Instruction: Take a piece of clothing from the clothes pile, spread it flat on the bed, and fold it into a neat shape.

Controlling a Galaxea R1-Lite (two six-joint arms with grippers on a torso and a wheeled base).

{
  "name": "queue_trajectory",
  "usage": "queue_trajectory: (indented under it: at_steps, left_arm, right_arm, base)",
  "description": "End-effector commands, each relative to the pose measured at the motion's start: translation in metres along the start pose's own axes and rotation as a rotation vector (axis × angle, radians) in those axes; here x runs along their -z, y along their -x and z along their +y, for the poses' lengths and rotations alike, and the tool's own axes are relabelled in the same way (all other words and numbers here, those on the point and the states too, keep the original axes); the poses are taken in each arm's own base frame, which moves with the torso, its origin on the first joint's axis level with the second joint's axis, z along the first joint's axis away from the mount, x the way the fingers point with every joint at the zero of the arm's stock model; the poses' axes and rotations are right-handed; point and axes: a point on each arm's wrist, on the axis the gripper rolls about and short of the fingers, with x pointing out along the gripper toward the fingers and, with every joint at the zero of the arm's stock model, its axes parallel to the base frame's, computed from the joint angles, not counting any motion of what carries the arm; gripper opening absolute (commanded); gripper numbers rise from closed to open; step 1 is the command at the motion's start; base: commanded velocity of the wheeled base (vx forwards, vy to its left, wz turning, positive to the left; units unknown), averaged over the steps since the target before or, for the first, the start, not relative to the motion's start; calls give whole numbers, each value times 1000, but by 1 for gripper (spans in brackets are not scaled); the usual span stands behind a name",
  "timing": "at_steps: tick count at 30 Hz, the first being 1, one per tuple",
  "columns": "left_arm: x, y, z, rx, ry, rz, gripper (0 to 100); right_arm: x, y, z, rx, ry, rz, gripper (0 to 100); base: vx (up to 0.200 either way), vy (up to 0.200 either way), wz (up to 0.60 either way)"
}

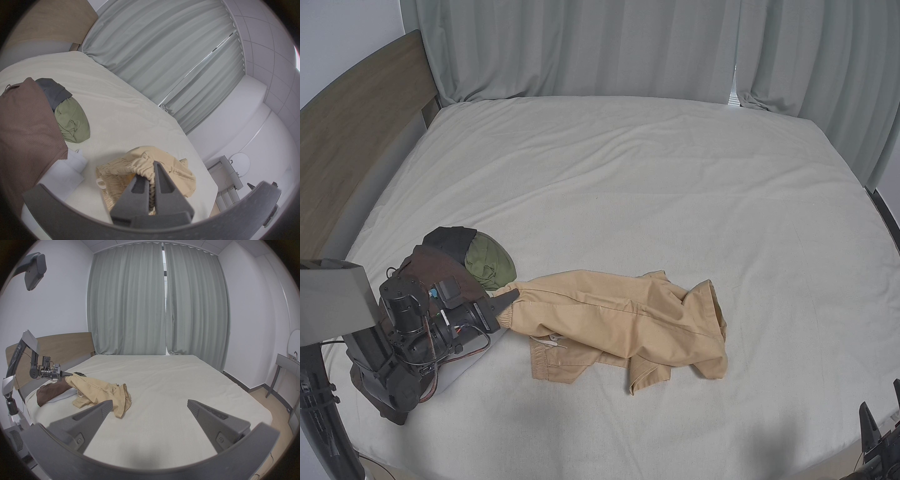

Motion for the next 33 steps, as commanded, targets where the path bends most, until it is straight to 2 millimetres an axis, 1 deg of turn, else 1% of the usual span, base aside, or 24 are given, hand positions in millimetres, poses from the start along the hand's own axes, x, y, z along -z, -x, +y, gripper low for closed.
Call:
queue_trajectory:
  at_steps: [1,13,15,16,17,18,19,20,23,25,26,28,31,32,33]
  left_arm:
    - [1,-1,1,-3,2,2,0]
    - [-2,0,-5,13,-10,-8,0]
    - [-3,0,-5,12,-10,-12,0]
    - [-4,0,-5,13,-11,-14,0]
    - [-4,0,-5,13,-11,-14,0]
    - [-6,0,-6,17,-14,-20,0]
    - [-5,1,-6,16,-13,-19,0]
    - [-6,1,-7,18,-15,-23,0]
    - [-7,1,-8,22,-18,-27,0]
    - [-8,1,-8,22,-19,-29,0]
    - [-8,1,-8,22,-19,-29,0]
    - [-9,1,-8,24,-20,-32,0]
    - [-9,1,-8,24,-20,-32,0]
    - [-10,1,-9,25,-22,-35,0]
    - [-10,1,-9,26,-22,-36,0]
  right_arm:
    - [5,0,0,1,0,4,100]
    - [5,0,0,-9,10,-5,100]
    - [-6,2,0,-15,11,-62,100]
    - [-30,8,1,-12,13,-160,100]
    - [-30,8,1,-12,13,-160,100]
    - [-58,10,0,-15,14,-200,100]
    - [-62,10,0,-17,14,-194,100]
    - [-73,6,0,-26,0,-171,100]
    - [-74,0,-1,-95,-108,-125,100]
    - [-76,-10,0,-146,-199,-55,100]
    - [-77,-11,0,-149,-205,-49,100]
    - [-82,-23,1,-211,-308,28,100]
    - [-86,-28,2,-252,-341,53,100]
    - [-90,-37,4,-287,-352,89,100]
    - [-91,-40,5,-296,-353,97,100]
  base:
    - [0,0,0]
    - [0,0,0]
    - [0,0,0]
    - [0,0,0]
    - [0,0,0]
    - [0,0,0]
    - [0,0,0]
    - [0,0,0]
    - [0,0,0]
    - [0,0,0]
    - [0,0,0]
    - [0,0,0]
    - [0,0,0]
    - [0,0,0]
    - [0,0,0]
